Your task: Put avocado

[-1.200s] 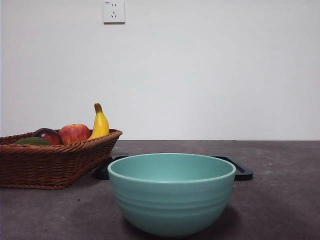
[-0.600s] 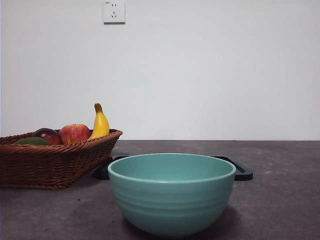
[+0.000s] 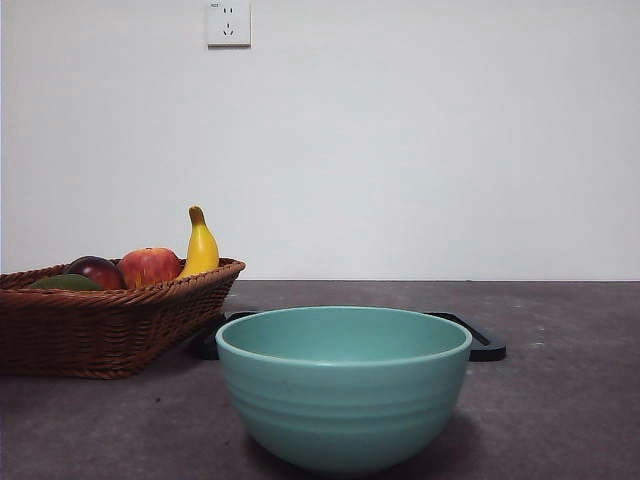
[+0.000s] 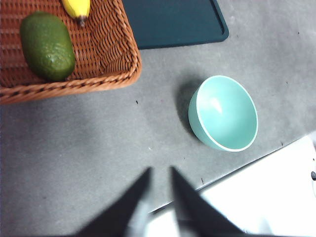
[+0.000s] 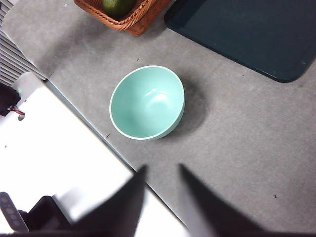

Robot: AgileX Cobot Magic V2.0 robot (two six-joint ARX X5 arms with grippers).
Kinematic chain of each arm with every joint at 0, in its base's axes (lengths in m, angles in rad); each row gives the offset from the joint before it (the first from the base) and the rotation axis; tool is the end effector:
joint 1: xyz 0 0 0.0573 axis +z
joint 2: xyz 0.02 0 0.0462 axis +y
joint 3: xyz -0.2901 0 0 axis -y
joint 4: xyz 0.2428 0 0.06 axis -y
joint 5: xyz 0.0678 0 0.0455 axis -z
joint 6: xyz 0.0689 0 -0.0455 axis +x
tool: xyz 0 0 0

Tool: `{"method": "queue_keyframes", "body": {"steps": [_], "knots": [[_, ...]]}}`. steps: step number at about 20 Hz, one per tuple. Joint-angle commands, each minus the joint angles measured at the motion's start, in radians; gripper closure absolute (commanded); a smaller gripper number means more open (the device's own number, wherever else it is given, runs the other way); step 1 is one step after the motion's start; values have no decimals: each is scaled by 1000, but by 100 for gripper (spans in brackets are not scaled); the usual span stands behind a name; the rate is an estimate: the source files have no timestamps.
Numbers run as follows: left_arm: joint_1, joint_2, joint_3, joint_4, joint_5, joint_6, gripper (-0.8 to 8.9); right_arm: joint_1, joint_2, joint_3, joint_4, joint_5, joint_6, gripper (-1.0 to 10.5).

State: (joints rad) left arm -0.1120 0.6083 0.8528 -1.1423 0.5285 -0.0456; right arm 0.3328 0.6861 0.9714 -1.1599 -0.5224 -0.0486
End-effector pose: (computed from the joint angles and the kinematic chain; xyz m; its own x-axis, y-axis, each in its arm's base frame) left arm 0.0779 -0.0437 0.2867 0.4786 -0.5612 -0.6753 0.3730 0.8262 -0.4223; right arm 0.0771 0.0630 0.3154 0.3623 0.6531 -0.6649 -0.6201 0.7015 0.3512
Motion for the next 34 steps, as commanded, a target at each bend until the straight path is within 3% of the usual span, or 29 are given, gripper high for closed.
{"method": "queue_keyframes", "body": {"steps": [1,3,7,10,17,24,34], "knots": [[-3,5,18,6,5,11,496,5,6,18,8,0,6,569],[-3,5,18,6,5,11,407,5,6,18,8,0,14,547],[-3,16,18,25,1,4,402,5,6,18,8,0,15,547],[-5,64,22,85,-61,0,403,5,6,18,8,0,16,547],[-56,367,119,247,-291,0,408,5,27,18,8,0,20,547],[-134,698,227,330,-446,6,408,5,39,18,11,0,23,547],[-177,989,240,463,-515,8,408,5,39,18,10,0,23,547]]}}
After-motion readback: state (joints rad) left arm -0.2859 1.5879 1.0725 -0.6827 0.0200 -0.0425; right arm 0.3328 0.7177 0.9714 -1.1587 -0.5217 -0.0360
